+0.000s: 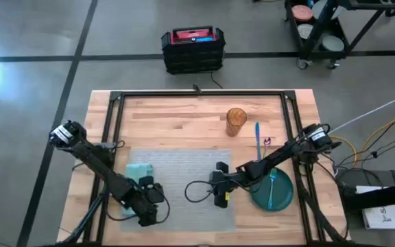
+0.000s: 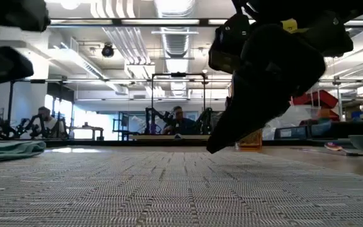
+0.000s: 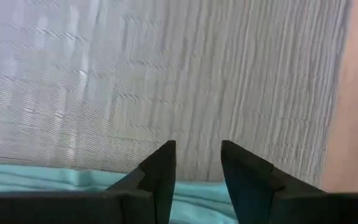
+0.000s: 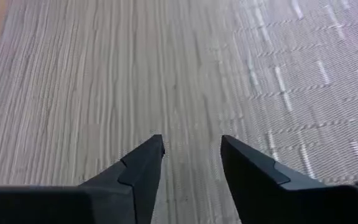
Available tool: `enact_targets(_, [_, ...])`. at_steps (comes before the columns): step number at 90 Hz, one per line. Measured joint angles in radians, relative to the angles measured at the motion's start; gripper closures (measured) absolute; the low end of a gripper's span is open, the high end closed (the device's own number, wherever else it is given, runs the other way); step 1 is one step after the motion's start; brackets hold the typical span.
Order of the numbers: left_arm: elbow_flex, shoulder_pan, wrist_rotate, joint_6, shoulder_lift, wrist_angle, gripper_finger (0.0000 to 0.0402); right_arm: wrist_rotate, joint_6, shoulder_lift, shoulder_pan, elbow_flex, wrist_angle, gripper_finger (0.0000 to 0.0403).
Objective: Set table place
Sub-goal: Put the table fork on top of the blue table napkin on the table mat
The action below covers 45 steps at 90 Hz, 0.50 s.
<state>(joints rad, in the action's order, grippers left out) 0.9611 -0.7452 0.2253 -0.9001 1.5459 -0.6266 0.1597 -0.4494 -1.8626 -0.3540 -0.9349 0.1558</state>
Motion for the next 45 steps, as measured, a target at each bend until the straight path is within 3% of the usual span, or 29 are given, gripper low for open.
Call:
enact_targets(12, [-0.015, 0.000, 0.090, 0.027, -0.086, -0.003, 0.0288, -0.001, 0.007, 0.000, -0.001, -0.016, 0.007, 0.0228])
enact_targets(34, [-0.142, 0.007, 0.472, -0.048, -0.300, -0.003, 0.0267, -0.002, 0.141, 0.003, 0.028, -0.097, 0.005, 0.0191])
enact_targets(45, [-0.222, 0.018, 0.590, -0.093, -0.389, 0.011, 0.0240, 0.000, 0.226, 0.003, 0.040, -0.173, -0.016, 0.0174])
